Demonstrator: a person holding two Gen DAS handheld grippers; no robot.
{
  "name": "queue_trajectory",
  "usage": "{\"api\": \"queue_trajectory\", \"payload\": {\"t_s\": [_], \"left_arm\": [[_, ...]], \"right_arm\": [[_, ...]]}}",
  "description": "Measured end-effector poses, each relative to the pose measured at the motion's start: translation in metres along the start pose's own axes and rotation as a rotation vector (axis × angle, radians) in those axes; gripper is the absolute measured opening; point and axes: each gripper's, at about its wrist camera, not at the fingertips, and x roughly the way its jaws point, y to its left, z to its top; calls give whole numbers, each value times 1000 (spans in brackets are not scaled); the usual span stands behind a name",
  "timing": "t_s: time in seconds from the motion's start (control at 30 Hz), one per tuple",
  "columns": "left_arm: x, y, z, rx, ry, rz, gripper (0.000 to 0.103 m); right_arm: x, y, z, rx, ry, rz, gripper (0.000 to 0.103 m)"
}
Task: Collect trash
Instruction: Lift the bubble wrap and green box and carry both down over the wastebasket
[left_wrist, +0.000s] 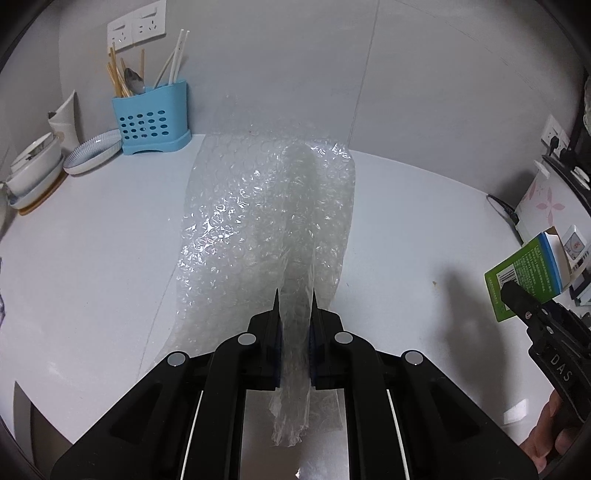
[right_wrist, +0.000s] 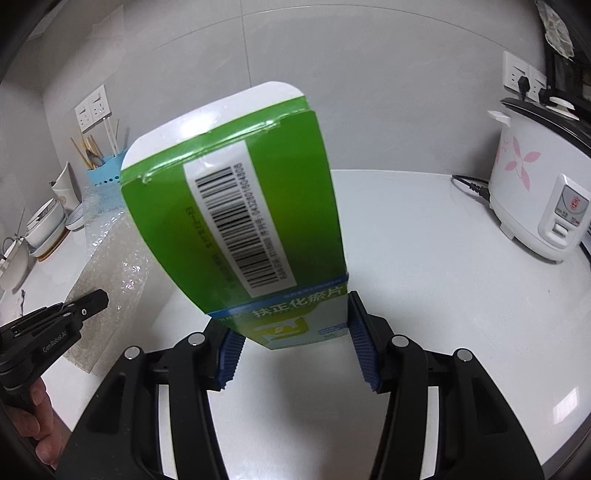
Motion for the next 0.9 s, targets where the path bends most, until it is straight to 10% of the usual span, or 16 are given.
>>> {"api": "queue_trajectory", "payload": {"t_s": [0.9], "left_arm": [[-150, 2, -97, 19, -102, -75, 9]], "right_arm": [[-148, 0, -97, -21, -106, 28, 50]]}}
